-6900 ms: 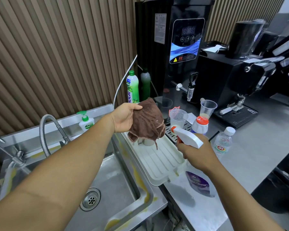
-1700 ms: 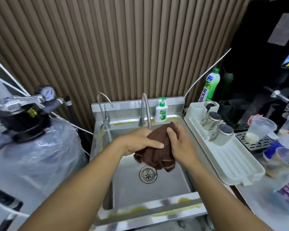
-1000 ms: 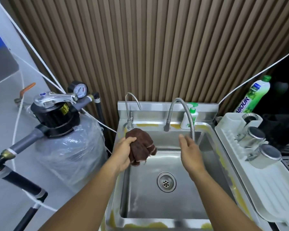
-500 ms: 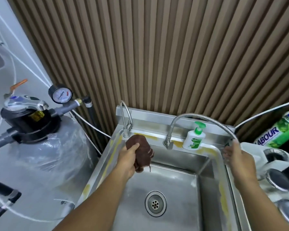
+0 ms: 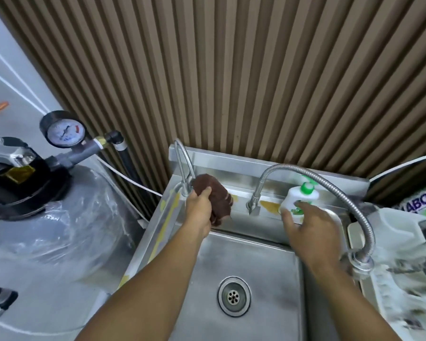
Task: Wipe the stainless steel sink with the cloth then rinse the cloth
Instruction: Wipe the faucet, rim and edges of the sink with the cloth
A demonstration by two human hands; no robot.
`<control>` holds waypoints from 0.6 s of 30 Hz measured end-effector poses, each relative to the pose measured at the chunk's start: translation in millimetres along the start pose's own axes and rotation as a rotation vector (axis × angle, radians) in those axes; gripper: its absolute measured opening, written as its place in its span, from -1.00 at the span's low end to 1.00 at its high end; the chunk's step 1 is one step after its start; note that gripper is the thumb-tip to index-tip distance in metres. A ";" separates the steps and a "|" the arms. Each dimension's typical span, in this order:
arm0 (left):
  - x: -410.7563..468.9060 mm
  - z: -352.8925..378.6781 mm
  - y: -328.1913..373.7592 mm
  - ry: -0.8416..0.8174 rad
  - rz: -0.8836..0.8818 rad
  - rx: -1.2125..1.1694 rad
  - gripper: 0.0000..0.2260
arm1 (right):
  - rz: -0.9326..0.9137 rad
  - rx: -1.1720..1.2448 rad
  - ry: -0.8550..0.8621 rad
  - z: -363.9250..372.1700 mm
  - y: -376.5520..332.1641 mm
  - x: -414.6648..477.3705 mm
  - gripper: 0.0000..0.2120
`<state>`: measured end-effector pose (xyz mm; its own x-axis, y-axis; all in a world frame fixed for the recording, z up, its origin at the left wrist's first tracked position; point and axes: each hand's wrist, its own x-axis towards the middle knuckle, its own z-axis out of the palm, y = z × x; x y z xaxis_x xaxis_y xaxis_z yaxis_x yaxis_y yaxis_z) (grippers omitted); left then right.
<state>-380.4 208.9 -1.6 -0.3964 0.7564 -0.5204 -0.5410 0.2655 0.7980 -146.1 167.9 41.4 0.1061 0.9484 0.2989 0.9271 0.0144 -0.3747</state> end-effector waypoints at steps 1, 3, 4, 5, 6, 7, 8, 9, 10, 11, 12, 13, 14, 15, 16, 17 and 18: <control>8.2 2.2 0.7 0.026 0.017 0.005 -0.83 | -0.003 0.006 -0.036 4.8 -10.2 4.7 -0.59; 20.0 8.1 4.7 0.072 0.084 0.038 -0.79 | 0.013 0.035 -0.141 16.0 -29.2 14.9 -0.54; 25.6 11.3 6.4 0.095 0.122 0.059 -0.74 | 0.030 0.049 -0.204 22.7 -36.3 20.5 -0.50; 28.1 15.5 10.1 0.127 0.165 0.074 -0.69 | 0.058 0.059 -0.265 28.5 -42.1 26.0 -0.46; 30.3 20.4 13.1 0.173 0.214 0.078 -0.67 | 0.091 0.075 -0.326 34.6 -46.1 31.2 -0.42; 31.6 26.2 17.8 0.223 0.267 0.071 -0.65 | 0.122 0.100 -0.382 40.8 -49.5 36.5 -0.40; 34.2 32.1 22.2 0.279 0.316 0.048 -0.64 | 0.148 0.122 -0.436 46.5 -52.3 40.8 -0.39; 36.4 38.6 26.9 0.330 0.345 0.031 -0.61 | 0.164 0.133 -0.485 51.8 -55.3 43.8 -0.40; 40.1 45.8 30.4 0.366 0.355 0.039 -0.59 | 0.174 0.138 -0.522 57.3 -57.1 44.9 -0.41; 43.1 53.4 34.2 0.382 0.354 0.081 -0.57 | 0.182 0.142 -0.544 62.5 -58.5 45.1 -0.41; 47.8 59.7 36.3 0.388 0.373 0.139 -0.56 | 0.193 0.144 -0.547 67.8 -58.9 44.3 -0.39; 54.0 64.1 38.5 0.382 0.412 0.183 -0.54 | 0.199 0.146 -0.539 72.6 -58.5 43.4 -0.38; 65.8 67.4 38.6 0.378 0.464 0.231 -0.50 | 0.200 0.152 -0.522 76.3 -57.3 42.5 -0.38; 80.5 68.9 38.5 0.400 0.491 0.277 -0.43 | 0.194 0.159 -0.505 80.1 -55.9 42.0 -0.40; 106.8 68.1 34.3 0.464 0.498 0.321 -0.39 | 0.183 0.163 -0.496 82.6 -54.7 41.3 -0.42; 127.6 67.8 33.1 0.523 0.475 0.360 -0.38 | 0.175 0.166 -0.492 84.6 -53.4 40.5 -0.45; 136.4 66.5 38.0 0.559 0.434 0.390 -0.37 | 0.174 0.170 -0.490 86.3 -51.9 39.9 -0.47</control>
<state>-405.7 362.0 -22.0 -0.8800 0.4560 -0.1328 0.0030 0.2848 0.9586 -221.0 232.4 -2.9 0.0354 0.9773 -0.2091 0.8350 -0.1439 -0.5311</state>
